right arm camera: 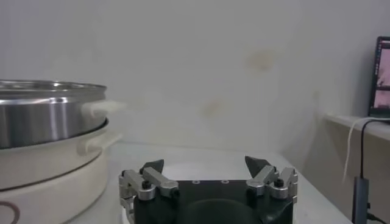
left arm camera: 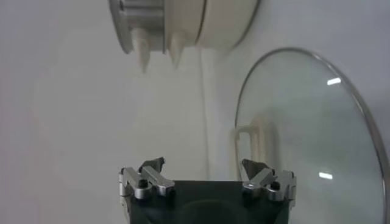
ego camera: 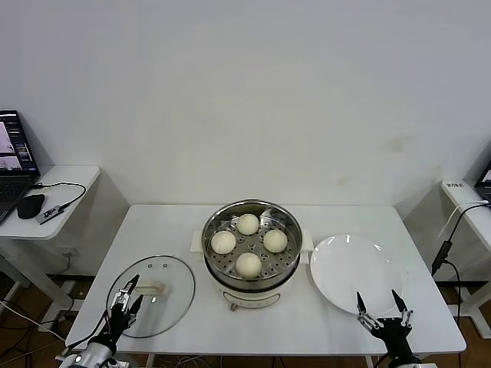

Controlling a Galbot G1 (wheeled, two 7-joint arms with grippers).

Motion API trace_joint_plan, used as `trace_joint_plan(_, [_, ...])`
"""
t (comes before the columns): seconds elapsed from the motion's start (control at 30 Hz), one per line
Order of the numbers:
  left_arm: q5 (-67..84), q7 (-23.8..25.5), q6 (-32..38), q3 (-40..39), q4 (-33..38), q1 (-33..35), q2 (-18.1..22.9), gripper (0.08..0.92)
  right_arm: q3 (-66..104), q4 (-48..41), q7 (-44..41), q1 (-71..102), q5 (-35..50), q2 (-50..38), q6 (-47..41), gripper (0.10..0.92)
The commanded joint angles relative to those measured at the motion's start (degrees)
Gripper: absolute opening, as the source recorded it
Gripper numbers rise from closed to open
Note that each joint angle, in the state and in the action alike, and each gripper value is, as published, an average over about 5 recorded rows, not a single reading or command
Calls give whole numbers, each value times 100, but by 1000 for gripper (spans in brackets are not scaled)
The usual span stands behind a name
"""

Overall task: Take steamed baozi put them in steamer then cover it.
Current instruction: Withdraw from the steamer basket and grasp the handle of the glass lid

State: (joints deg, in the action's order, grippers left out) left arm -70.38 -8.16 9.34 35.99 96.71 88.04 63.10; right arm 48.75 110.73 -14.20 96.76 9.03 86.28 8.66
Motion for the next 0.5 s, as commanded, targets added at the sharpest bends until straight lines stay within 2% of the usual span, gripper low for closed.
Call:
trace_joint_plan(0.03, [-192,56,37,-121,-634,-656,-70,823,30,7,6,104,-48,81,21,823])
trace_joint_plan(0.5, [-170,121,55,-334,-975,-1294,-119,823,-72,-100,-13,107,-195,155,79,823])
